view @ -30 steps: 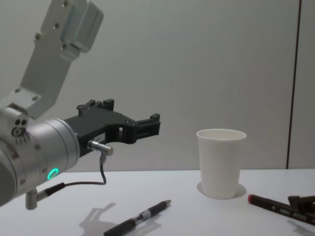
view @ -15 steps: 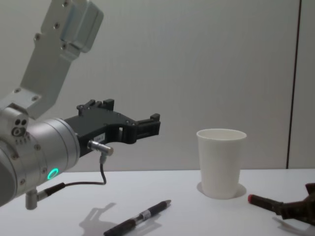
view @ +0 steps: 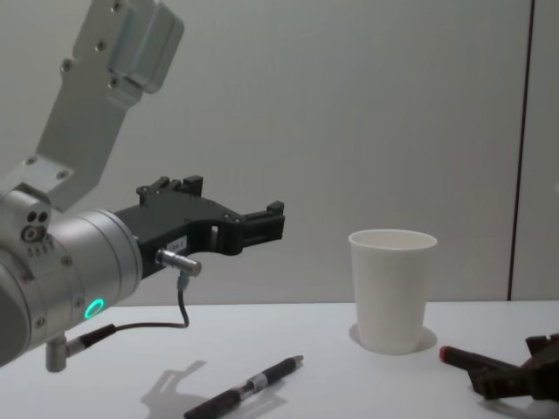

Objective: Place the pen into the pen holder.

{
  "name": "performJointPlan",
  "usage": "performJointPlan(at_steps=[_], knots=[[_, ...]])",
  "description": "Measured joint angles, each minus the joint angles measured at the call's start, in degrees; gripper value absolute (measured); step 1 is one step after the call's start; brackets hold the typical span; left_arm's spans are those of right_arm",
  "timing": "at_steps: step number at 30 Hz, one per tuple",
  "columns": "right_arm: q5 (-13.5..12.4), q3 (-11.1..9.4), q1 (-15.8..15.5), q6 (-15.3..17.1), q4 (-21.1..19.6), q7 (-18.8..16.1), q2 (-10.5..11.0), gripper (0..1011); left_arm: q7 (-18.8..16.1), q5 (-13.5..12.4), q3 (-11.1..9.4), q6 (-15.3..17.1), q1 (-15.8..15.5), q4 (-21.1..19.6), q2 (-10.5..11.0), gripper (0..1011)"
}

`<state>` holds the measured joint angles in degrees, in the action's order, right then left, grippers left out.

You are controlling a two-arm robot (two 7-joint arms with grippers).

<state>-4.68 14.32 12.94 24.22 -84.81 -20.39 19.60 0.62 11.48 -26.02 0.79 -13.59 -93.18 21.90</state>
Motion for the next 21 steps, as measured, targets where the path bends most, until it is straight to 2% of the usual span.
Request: performJointPlan(at_steps=[21], knots=[[-2.5, 0.2, -1.2, -0.1, 0.8, 2.1, -0.5, 1000, 0.0, 0.0, 0.0, 0.0, 0.0, 0.0, 0.0, 1001]])
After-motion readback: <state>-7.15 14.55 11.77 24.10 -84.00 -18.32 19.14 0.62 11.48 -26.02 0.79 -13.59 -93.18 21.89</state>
